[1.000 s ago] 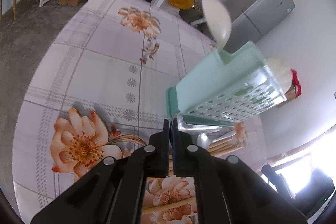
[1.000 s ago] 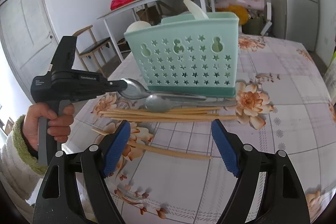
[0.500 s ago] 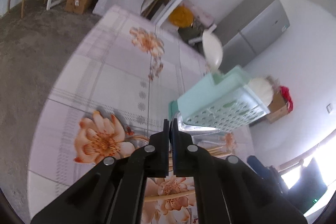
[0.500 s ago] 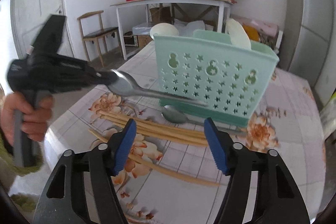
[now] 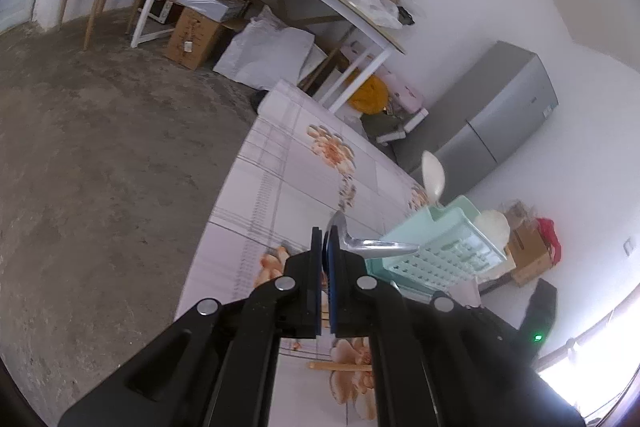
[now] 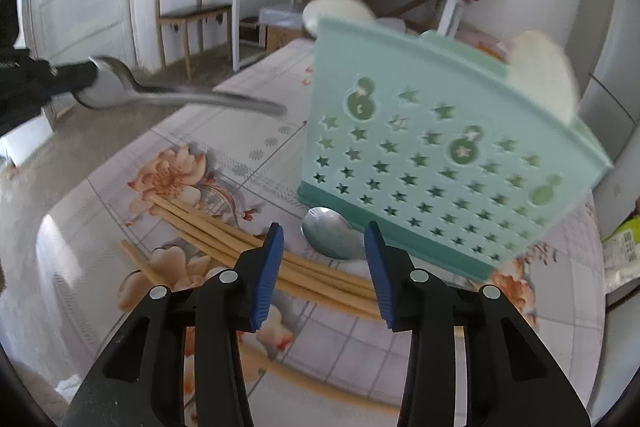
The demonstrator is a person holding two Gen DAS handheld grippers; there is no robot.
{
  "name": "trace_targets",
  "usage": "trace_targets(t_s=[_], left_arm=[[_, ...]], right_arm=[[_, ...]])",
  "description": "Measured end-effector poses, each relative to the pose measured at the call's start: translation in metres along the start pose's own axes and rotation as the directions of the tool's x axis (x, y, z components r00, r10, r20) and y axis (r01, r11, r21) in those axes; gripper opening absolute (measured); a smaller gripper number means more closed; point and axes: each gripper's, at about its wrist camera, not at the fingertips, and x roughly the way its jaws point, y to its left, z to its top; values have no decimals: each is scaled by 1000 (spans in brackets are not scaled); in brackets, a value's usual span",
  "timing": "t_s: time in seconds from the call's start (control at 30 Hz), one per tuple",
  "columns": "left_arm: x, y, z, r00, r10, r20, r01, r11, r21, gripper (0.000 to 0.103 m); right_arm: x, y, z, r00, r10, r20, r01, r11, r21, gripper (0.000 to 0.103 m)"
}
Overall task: Organize utensils
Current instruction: 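Lift the metal spoon with the left gripper while the right gripper grasps another metal spoon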
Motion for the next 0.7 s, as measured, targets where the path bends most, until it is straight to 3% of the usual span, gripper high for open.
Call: trace_targets(t_s=[0.23,0.37,0.53,0.7], left_arm=[[8,12,0,1000,7,-14,-7,1000,-17,1],[10,16,-1,1000,6,-21,-6,1000,-22,1],[9,16,0,1000,12,-17,-12,1000,-21,1],[5,12,-1,1000,18,-2,-18,1000,-13,1]], right_arm=[[27,19,8,997,-37,-62,31,996,-84,32],[40,27,8,991,-78,-108,65,990,-126,24],[42,28,8,987,-123,-108,106,983,-148,9],[41,31,10,988,-127,-87,112,981,-161,4]])
